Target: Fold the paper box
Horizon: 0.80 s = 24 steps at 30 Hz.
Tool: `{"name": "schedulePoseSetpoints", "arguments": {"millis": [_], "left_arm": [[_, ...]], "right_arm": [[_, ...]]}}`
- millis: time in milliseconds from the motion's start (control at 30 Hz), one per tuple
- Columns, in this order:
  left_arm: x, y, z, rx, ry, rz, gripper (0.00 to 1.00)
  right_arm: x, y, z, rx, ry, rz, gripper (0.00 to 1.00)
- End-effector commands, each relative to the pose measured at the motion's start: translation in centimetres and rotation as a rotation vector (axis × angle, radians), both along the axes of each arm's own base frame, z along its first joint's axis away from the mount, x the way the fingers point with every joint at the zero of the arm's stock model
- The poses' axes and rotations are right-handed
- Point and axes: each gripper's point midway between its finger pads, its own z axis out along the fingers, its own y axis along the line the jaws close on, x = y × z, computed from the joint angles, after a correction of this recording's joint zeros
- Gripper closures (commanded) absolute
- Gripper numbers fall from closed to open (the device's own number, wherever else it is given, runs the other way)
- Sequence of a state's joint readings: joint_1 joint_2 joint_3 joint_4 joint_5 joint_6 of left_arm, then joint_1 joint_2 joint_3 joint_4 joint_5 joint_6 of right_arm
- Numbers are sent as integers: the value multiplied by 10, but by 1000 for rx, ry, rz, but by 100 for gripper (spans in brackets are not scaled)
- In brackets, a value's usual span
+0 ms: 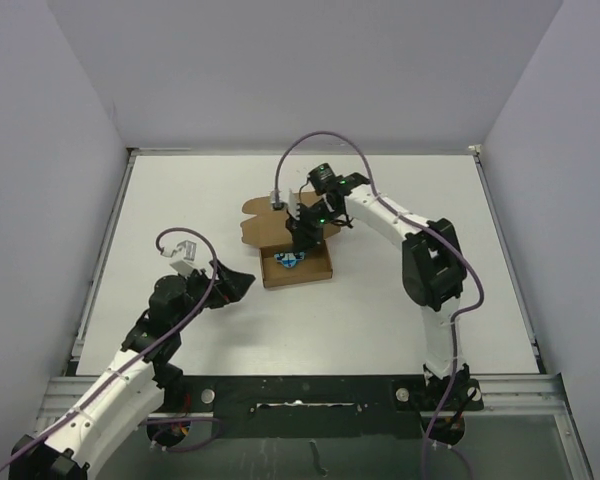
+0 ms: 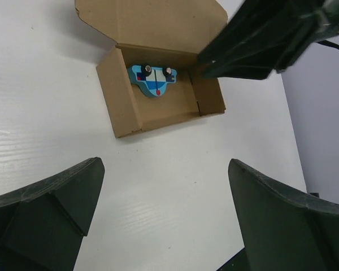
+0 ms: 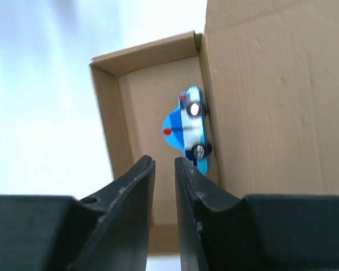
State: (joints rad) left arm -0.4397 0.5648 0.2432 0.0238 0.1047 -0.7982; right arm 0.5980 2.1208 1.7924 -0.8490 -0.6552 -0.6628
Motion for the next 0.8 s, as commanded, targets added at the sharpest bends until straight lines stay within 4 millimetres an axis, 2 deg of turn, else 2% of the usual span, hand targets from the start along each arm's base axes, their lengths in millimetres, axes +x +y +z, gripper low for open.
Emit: {"name": "schedulePoseSetpoints", "arguments": {"millis": [0, 100, 233, 333, 433, 567, 633, 667, 700, 767], "left_arm": [[35, 0, 53, -31, -143, 32, 6], [62, 6, 57, -79, -111, 24, 6], [97, 27, 64, -147, -103, 16, 15], [117, 36, 74, -165, -128, -17, 25], [136, 37, 69, -119, -113, -57, 29], [162, 39, 62, -86, -98, -109, 43], [173, 41, 55, -88, -77, -124, 45], [177, 42, 43, -88, -47, -127, 46], [184, 43, 46, -82, -54, -132, 46], [190, 42, 39, -73, -43, -150, 46]], "right_arm": [[1, -27, 104, 341, 20, -45, 72], [22, -60, 122, 474, 59, -169, 53], [60, -111, 118, 544, 96, -351, 29], [82, -136, 109, 574, 153, -450, 21], [94, -137, 96, 569, 199, -458, 19], [106, -126, 76, 539, 240, -447, 19], [109, -120, 65, 511, 272, -446, 20], [110, -119, 59, 495, 283, -448, 20], [111, -117, 54, 481, 289, -444, 21], [113, -114, 45, 460, 303, -443, 22]]}}
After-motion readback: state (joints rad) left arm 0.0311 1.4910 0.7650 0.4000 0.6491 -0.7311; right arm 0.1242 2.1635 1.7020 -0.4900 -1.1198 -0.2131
